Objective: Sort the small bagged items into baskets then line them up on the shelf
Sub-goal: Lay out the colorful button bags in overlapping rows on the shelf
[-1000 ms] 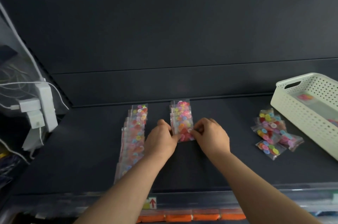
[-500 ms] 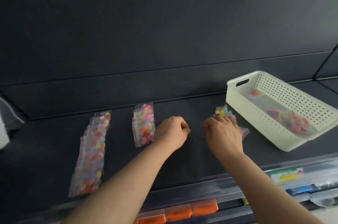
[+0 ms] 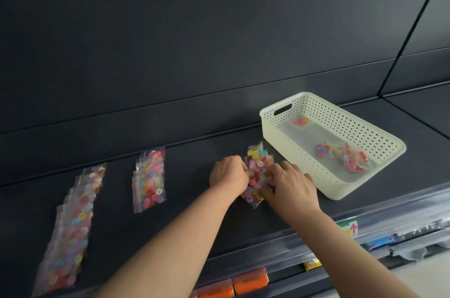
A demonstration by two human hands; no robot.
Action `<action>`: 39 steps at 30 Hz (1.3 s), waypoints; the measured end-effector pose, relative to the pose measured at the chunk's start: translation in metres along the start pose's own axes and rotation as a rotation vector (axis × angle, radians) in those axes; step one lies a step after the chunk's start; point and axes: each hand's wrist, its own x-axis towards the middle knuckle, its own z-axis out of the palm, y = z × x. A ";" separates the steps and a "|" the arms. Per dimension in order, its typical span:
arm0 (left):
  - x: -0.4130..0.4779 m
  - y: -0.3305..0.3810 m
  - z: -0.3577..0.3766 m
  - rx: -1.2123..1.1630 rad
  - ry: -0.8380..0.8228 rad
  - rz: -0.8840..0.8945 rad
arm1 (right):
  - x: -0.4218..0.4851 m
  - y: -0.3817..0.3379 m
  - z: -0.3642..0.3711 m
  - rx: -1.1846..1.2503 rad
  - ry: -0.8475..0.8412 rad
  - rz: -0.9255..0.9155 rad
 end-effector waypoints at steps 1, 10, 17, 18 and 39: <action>0.000 0.001 0.000 0.007 0.018 0.015 | 0.001 0.000 -0.002 -0.006 -0.012 0.000; -0.011 -0.013 -0.028 -0.392 0.156 0.046 | 0.024 -0.019 -0.004 0.755 -0.048 0.100; -0.024 -0.038 -0.040 -0.766 0.166 -0.042 | 0.027 -0.038 0.003 1.053 -0.159 0.082; -0.025 -0.041 -0.042 -0.773 0.188 -0.046 | 0.028 -0.040 0.003 1.065 -0.173 0.067; -0.065 -0.144 -0.071 -0.842 0.272 -0.283 | 0.012 -0.130 0.025 1.207 -0.408 0.050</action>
